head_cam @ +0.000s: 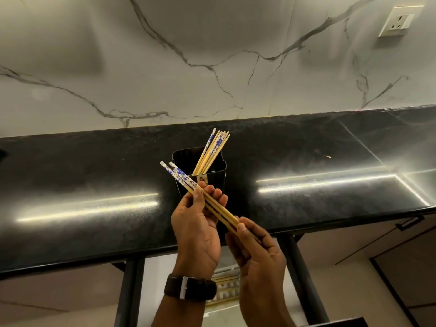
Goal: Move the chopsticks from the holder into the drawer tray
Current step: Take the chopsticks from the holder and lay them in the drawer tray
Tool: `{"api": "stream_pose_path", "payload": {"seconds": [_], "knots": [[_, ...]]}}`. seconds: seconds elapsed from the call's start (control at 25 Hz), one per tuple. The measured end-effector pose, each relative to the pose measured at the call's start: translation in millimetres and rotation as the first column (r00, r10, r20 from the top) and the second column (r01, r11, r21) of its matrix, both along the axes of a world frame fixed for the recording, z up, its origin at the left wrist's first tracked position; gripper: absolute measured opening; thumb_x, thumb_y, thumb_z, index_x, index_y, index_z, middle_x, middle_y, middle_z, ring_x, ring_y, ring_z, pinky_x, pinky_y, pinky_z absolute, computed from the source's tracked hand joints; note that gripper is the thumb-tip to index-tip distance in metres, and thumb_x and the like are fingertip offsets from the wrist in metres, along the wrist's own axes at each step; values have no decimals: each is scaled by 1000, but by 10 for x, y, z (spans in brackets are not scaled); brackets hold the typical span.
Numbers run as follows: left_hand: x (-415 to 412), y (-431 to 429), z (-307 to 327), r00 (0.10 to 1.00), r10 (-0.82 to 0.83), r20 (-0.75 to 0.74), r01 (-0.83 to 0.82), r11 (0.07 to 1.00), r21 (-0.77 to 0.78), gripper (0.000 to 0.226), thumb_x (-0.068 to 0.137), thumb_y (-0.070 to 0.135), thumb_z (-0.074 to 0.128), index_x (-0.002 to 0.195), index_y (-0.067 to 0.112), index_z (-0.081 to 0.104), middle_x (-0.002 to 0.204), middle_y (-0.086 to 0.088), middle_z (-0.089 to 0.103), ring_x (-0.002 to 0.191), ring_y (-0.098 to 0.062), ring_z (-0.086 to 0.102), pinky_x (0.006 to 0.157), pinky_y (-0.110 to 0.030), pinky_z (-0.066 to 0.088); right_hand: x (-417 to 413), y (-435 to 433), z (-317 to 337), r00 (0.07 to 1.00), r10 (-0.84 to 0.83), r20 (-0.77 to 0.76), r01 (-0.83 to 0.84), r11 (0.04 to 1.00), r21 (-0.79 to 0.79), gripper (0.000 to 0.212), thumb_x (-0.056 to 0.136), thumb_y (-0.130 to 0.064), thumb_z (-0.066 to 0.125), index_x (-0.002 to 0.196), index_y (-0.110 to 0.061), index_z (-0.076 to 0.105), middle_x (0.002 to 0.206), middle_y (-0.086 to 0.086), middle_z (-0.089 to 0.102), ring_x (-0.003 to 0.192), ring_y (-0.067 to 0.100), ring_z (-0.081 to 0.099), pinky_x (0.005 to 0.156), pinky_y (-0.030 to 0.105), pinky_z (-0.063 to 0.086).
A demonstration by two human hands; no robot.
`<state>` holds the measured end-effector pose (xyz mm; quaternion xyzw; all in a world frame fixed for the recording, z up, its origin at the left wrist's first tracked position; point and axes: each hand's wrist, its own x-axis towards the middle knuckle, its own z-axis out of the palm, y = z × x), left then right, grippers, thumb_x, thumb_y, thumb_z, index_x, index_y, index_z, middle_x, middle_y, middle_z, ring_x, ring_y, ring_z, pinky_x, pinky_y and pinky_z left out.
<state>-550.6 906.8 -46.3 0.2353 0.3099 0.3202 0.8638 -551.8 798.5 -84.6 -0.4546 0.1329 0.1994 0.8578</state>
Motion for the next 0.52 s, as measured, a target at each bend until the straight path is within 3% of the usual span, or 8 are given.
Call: {"api": "stream_pose_path", "payload": {"seconds": [0.12,0.24,0.32,0.4,0.52], "knots": [[-43,-77,-138,998,-12,-59,15,999,50,25,105,20,52,119,7,68,90,-9,78,80,-20,78,71,-33,63,-94,91,-92,994,10,-111,-15,999,-42,25,77,-13,75,101,-8,78,99,15,82,92,32,80,75,37,64],[-67,-66,-240,993,-51,-107,62,993,99,25,105,20,52,119,7,68,84,-5,77,73,-16,75,66,-30,62,-97,117,-171,992,51,-119,-75,975,-208,13,88,-8,74,97,-14,79,91,4,82,94,26,75,75,33,59],[-91,-11,-287,982,-104,-156,132,975,181,23,104,20,52,117,8,68,83,-4,77,71,-15,73,66,-30,61,-42,63,-179,994,109,-11,-105,912,-396,12,89,-13,76,94,-23,80,86,-4,81,95,18,73,74,26,56],[-132,25,-311,946,-238,-220,292,920,263,22,104,19,53,115,10,69,88,-7,78,75,-19,74,70,-32,62,84,7,-106,964,191,187,-61,839,-541,16,92,-19,74,102,-31,76,98,-5,80,102,13,73,81,25,58],[-201,28,-360,822,-442,-360,558,751,352,22,104,17,53,114,11,71,95,-13,80,83,-26,77,76,-34,63,434,9,82,898,290,332,-118,883,-454,29,98,-17,66,124,-29,65,105,0,80,97,14,78,79,27,63]]}}
